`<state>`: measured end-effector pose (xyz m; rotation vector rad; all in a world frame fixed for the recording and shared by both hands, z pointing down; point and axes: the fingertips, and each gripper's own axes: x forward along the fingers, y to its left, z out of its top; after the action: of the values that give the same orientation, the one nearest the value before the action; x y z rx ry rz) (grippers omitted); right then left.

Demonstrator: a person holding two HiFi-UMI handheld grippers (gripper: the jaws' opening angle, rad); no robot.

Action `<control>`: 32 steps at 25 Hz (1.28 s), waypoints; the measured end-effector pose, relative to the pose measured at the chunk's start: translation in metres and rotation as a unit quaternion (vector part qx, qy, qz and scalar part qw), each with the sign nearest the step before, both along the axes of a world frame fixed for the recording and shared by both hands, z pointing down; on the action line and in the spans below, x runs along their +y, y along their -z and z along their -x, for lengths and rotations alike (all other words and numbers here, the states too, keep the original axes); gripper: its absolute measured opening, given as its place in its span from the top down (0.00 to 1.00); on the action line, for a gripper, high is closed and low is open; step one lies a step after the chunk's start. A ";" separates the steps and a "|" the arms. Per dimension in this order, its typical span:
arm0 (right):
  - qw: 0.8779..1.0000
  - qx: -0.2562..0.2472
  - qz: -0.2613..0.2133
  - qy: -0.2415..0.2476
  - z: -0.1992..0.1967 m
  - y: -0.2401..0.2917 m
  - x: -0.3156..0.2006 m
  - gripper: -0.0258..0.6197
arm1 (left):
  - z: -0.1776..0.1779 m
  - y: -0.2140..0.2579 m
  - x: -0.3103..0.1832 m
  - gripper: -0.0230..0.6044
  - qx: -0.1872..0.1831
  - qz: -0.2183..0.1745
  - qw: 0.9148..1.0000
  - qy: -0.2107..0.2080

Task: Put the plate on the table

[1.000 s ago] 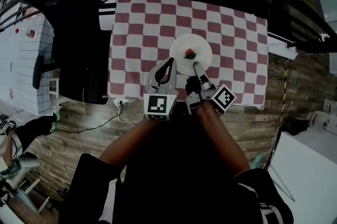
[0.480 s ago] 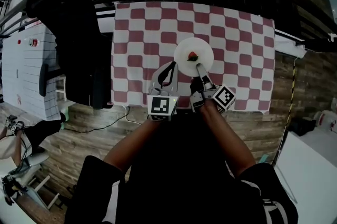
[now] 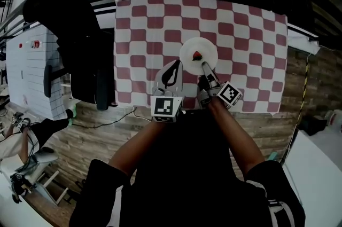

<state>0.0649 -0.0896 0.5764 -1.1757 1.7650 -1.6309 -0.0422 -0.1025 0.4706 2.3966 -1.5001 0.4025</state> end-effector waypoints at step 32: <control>0.989 -0.061 0.124 0.051 0.029 -0.126 0.001 0.94 | 0.016 -0.039 -0.003 0.95 0.009 0.045 0.998 0.050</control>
<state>0.0361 -0.0886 0.7027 -1.0803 1.6036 -1.9854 -0.0582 -0.1054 0.5098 2.2408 -1.5518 0.4172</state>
